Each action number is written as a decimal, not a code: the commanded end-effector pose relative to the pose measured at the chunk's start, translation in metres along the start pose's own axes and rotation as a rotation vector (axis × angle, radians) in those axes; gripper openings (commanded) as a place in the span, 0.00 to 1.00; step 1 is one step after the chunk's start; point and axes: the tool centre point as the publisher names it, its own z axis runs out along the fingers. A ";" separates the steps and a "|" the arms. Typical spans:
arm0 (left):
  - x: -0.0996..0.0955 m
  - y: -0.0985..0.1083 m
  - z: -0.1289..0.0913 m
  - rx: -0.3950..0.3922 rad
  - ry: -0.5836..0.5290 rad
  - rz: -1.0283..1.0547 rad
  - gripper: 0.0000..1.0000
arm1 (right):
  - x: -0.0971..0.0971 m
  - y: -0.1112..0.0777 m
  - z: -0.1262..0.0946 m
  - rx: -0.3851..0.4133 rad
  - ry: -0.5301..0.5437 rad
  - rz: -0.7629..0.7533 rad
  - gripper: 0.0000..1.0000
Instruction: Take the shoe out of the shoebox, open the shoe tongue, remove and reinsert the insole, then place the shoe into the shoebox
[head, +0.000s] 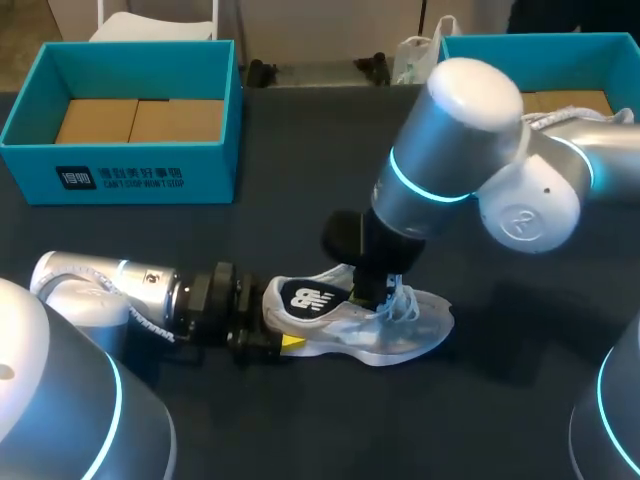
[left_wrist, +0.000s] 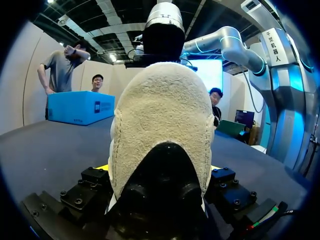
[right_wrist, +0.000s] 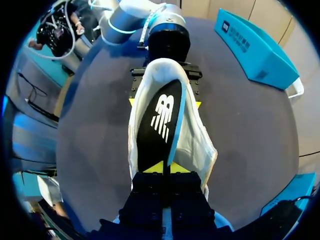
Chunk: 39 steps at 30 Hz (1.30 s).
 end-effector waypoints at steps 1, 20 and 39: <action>0.000 0.001 0.000 -0.001 -0.002 -0.001 0.00 | -0.005 -0.003 -0.005 -0.011 0.029 -0.017 0.00; 0.000 0.001 0.000 -0.001 -0.002 -0.001 0.00 | -0.008 -0.020 -0.018 -0.125 0.073 -0.179 0.00; 0.000 0.001 0.000 -0.001 -0.002 -0.001 0.00 | -0.027 0.030 -0.015 -0.028 0.200 -0.359 0.00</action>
